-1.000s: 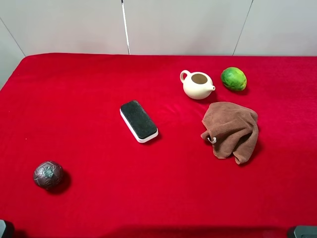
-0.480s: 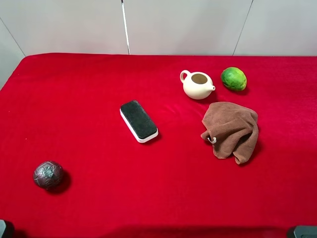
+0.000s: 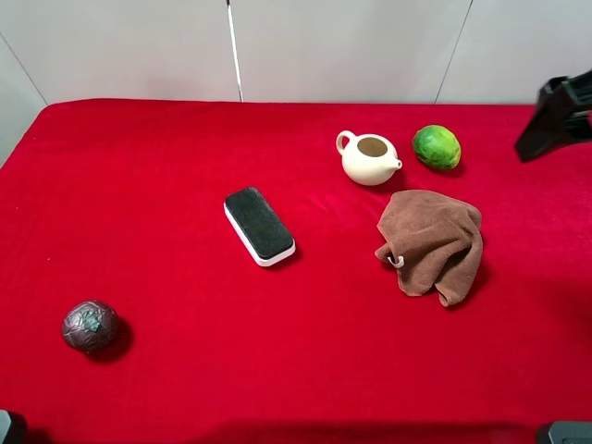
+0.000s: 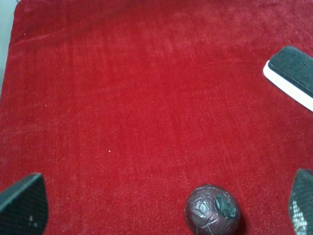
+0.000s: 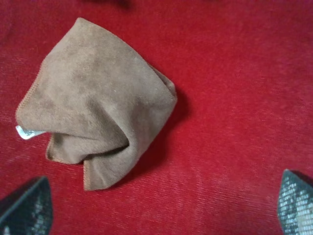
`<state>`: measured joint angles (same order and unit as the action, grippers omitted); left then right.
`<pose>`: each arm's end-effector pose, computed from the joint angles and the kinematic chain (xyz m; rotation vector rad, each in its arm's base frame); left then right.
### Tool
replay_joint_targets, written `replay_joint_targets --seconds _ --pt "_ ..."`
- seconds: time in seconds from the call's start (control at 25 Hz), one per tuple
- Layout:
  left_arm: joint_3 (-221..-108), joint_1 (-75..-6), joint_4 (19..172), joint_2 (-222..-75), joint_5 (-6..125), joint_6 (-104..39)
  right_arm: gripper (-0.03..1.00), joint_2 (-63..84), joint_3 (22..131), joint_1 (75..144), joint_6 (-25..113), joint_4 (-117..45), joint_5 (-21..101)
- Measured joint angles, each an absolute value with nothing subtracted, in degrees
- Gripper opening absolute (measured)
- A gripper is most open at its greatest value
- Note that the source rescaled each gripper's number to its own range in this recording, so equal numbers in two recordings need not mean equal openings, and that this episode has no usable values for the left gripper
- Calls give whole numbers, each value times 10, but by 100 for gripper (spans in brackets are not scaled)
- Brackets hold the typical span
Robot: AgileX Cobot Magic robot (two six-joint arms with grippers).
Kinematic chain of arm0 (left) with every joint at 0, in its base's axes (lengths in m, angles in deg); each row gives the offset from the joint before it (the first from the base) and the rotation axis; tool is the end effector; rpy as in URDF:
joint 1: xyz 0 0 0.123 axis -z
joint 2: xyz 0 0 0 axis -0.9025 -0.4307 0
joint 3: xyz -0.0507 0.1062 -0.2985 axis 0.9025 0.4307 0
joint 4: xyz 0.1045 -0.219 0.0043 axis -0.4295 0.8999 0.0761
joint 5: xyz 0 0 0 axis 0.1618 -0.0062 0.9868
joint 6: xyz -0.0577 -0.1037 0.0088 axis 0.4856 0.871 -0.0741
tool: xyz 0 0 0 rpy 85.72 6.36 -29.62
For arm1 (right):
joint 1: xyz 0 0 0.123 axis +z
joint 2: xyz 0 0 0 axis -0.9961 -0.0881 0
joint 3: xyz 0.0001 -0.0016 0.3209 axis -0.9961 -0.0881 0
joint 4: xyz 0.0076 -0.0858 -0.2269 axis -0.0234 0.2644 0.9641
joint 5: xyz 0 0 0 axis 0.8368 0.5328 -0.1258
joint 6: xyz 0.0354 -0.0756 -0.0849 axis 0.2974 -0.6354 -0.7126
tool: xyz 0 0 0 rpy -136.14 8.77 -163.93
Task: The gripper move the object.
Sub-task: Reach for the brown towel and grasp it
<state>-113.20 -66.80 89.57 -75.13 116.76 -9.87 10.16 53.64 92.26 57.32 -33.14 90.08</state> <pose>-0.0250 -0.0153 0.2584 0.1765 2.0402 -0.0102 0.2235 0.0374 0.3044 -0.3743 2.7716 0.1019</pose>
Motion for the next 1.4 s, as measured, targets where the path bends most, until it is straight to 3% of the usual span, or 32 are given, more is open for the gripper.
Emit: replay_joint_targets --seconds 0.88,1.4 --pt "-1132 -668 896 -751 1168 -99 100 -151 543 923 492 -444 808" --pt "-1132 -668 896 -751 1168 -99 100 -227 543 976 488 -446 772"
